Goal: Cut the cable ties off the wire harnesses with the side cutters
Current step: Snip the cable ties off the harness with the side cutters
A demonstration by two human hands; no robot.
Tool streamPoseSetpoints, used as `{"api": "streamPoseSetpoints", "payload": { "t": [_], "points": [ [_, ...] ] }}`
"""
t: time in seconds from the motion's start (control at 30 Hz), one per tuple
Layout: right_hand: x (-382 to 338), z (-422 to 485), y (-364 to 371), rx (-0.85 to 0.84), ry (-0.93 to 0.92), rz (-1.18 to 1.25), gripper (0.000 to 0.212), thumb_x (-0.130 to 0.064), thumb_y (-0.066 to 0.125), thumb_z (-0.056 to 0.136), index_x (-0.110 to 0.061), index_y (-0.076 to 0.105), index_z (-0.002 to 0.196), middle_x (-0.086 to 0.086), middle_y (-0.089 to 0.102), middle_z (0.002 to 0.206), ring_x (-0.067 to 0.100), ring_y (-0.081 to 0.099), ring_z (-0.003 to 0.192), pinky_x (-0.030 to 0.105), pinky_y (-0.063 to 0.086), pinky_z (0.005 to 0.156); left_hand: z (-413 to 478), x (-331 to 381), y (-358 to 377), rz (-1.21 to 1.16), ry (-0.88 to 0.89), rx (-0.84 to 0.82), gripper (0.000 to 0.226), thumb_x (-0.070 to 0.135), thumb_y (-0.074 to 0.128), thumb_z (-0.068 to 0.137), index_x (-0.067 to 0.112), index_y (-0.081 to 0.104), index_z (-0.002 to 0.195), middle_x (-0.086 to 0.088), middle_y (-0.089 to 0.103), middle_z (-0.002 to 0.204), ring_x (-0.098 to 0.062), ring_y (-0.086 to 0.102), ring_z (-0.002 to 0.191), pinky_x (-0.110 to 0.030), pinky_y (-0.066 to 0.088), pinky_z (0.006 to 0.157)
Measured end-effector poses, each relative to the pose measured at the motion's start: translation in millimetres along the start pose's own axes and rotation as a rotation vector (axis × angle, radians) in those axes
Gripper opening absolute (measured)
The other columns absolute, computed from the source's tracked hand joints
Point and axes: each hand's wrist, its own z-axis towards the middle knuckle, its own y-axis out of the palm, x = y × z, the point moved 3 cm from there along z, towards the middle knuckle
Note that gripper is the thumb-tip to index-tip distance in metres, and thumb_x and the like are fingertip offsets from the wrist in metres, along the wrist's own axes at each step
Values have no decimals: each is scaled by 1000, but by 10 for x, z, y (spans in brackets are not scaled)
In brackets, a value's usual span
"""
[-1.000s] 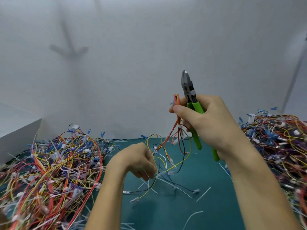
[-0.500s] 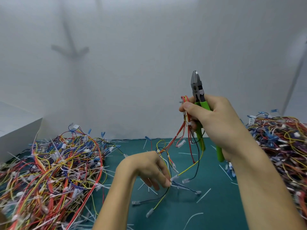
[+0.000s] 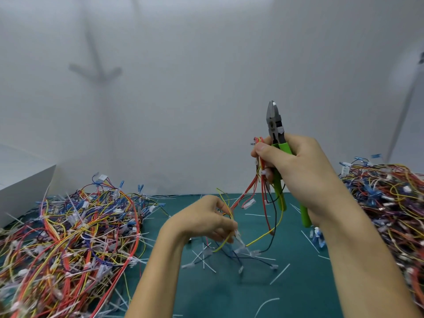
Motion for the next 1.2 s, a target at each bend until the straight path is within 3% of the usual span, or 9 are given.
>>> {"api": "streamPoseSetpoints", "payload": {
  "t": [0.1, 0.23, 0.33, 0.47, 0.7, 0.8, 0.9, 1.03, 1.2],
  "points": [
    [52, 20, -9, 7, 22, -72, 23, -26, 63, 92, -17, 68, 71, -11, 56, 55, 7, 56, 53, 40, 50, 65, -62, 20, -214, -84, 41, 178, 11, 0, 56, 92, 5, 62, 85, -8, 71, 73, -23, 72, 74, -23, 56, 59],
    [151, 39, 46, -64, 26, -289, 21, -30, 64, 88, -10, 66, 82, -7, 56, 54, 15, 55, 56, 40, 52, 64, -175, 86, -442, -588, 110, 344, 11, 6, 59, 92, 3, 70, 93, -8, 76, 83, -15, 74, 71, -23, 59, 60],
    [217, 20, 121, -155, 35, -462, 22, -33, 63, 88, -14, 63, 79, -3, 58, 55, 14, 53, 55, 26, 47, 54, -218, 188, -469, -1050, 152, 290, 13, 5, 60, 88, 0, 70, 93, -10, 76, 88, -17, 75, 73, -25, 59, 58],
    [238, -26, 242, -353, 8, -667, 27, -36, 65, 87, -14, 57, 72, -2, 56, 58, 11, 47, 56, 27, 37, 53, -247, 342, -351, -1302, 163, 98, 12, 4, 63, 77, 3, 70, 86, -8, 75, 95, -22, 75, 82, -34, 62, 66],
    [221, -76, 348, -507, -35, -669, 33, -49, 68, 81, -20, 57, 68, -8, 51, 50, 9, 40, 51, 22, 32, 49, -262, 432, -272, -1173, 153, -47, 9, 21, 66, 77, 23, 68, 86, 10, 68, 95, -14, 65, 93, -47, 49, 87],
    [220, -71, 328, -514, -81, -715, 27, -39, 67, 85, -17, 58, 73, -9, 50, 54, 8, 42, 52, 20, 36, 53, -254, 438, -278, -1186, 219, 13, 9, 17, 63, 80, 16, 72, 82, 3, 72, 92, -16, 72, 90, -49, 58, 78],
    [199, -96, 319, -538, -75, -670, 31, -48, 62, 88, -22, 60, 71, -12, 52, 57, 7, 44, 54, 20, 35, 52, -233, 421, -271, -1106, 254, 136, 14, 13, 64, 78, 9, 78, 76, -7, 74, 91, -19, 74, 84, -35, 61, 63],
    [182, -86, 283, -468, -31, -596, 56, -64, 47, 89, -11, 66, 83, 9, 66, 75, 25, 61, 73, 41, 51, 70, -214, 432, -259, -925, 277, 207, 15, 17, 66, 73, 14, 81, 76, -5, 74, 84, -16, 74, 80, -29, 61, 67],
    [206, -73, 202, -396, 2, -752, 74, -74, 30, 87, -9, 66, 86, 11, 65, 76, 29, 60, 76, 43, 49, 74, -209, 446, -253, -869, 291, 224, 15, 13, 67, 72, 11, 79, 79, -10, 71, 81, -17, 73, 73, -33, 60, 64]
  ]
}}
